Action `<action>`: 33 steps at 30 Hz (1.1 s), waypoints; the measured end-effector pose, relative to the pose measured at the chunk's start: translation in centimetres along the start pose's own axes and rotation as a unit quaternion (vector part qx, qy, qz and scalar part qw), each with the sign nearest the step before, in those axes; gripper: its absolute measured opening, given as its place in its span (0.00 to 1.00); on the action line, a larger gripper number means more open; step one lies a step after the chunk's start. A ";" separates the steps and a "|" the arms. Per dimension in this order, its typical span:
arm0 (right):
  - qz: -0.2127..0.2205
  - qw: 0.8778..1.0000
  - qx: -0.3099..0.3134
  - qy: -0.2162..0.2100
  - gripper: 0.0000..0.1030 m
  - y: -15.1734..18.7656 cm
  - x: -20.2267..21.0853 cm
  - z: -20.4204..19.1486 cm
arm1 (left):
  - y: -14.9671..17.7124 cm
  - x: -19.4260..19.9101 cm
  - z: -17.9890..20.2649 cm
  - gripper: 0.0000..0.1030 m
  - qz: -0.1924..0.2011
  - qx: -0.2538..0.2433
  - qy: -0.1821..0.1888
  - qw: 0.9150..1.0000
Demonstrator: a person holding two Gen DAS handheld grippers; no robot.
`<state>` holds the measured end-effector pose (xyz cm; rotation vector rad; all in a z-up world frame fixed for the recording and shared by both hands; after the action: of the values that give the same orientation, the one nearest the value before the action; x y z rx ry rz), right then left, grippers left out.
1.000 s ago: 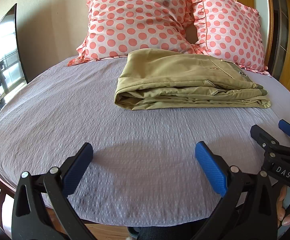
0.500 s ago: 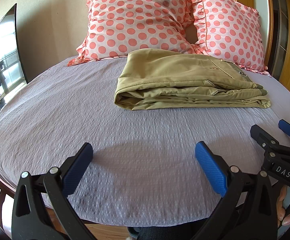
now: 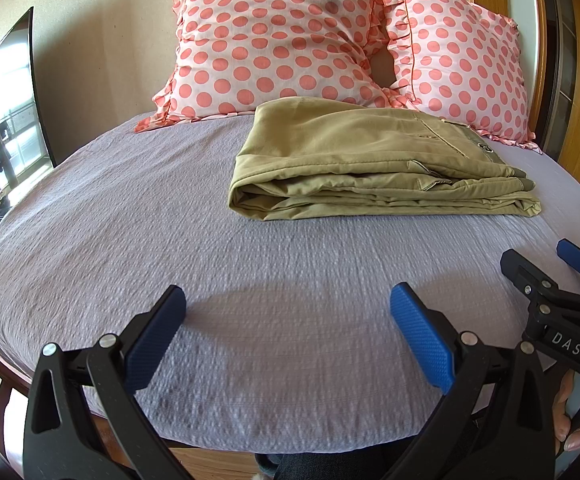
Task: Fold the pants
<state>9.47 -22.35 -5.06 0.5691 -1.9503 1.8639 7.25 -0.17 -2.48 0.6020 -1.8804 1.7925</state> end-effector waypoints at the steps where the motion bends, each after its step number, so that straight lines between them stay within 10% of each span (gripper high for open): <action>1: 0.000 1.000 0.000 0.000 0.99 0.0 0.0 0.0 | 0.0 0.0 0.0 0.98 0.000 0.000 0.000 1.000; 33: 0.000 1.000 0.000 0.000 0.99 0.0 0.0 0.0 | -0.1 -0.2 0.0 0.98 -0.013 -0.002 0.004 1.000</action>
<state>9.44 -22.38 -5.04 0.5700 -1.9506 1.8648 7.43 -0.19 -2.51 0.6137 -1.8616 1.7705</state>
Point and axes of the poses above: each gripper's, at about its wrist camera, not at the fingertips, and x roughly against the way its jaws point, z to its right, y to its underside, the point moved 6 cm from there along -x, roughly the way its jaws point, and after that the axes turned 2 degrees about z, right-handed, at the moved point
